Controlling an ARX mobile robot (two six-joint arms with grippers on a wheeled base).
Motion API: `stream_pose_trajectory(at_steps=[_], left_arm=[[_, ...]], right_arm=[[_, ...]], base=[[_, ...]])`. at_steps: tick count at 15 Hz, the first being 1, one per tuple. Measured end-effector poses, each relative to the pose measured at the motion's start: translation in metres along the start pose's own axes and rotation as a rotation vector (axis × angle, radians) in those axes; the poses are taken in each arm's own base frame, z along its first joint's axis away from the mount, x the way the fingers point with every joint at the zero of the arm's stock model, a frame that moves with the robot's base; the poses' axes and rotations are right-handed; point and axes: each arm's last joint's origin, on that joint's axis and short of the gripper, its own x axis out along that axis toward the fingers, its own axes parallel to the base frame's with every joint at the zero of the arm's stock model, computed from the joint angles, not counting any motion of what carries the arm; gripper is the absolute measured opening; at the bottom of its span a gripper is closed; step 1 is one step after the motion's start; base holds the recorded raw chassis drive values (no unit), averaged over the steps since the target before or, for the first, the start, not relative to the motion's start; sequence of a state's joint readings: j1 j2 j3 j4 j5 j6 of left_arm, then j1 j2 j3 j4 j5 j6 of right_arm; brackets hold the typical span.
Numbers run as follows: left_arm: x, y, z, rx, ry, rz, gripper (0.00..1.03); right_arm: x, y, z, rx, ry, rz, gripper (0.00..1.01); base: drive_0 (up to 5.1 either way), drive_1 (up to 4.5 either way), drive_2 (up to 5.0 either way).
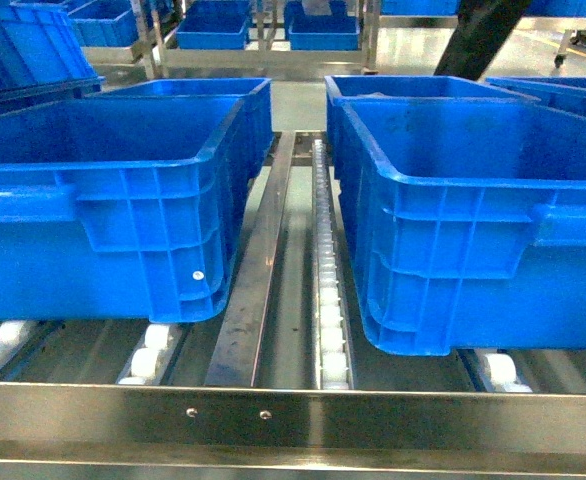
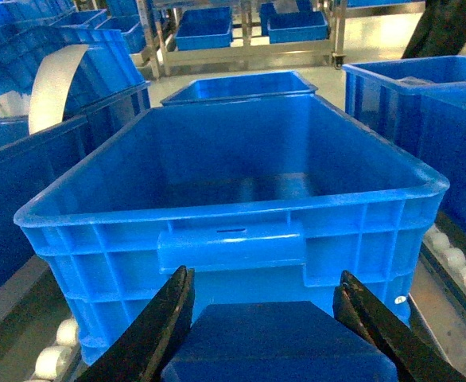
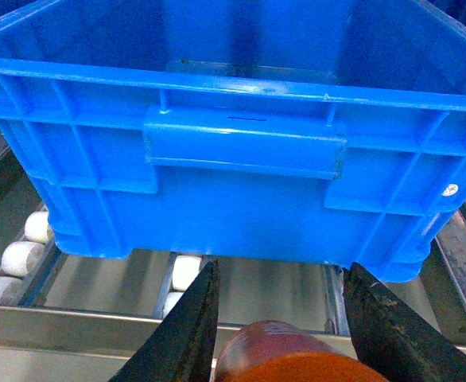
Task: Sort blue parts and orange caps into right shelf containers
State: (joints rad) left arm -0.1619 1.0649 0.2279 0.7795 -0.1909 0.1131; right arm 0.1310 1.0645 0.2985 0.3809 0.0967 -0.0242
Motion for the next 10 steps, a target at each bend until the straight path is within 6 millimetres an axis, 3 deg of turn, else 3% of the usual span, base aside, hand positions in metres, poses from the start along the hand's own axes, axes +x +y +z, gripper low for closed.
stream_pose_trajectory(at_steps=[10], left_arm=[[0.0000, 0.0000, 0.0000, 0.000, 0.000, 0.000, 0.44]], right_arm=[[0.0000, 0.0000, 0.0000, 0.000, 0.000, 0.000, 0.41]], base=[[0.0, 0.00, 0.0]])
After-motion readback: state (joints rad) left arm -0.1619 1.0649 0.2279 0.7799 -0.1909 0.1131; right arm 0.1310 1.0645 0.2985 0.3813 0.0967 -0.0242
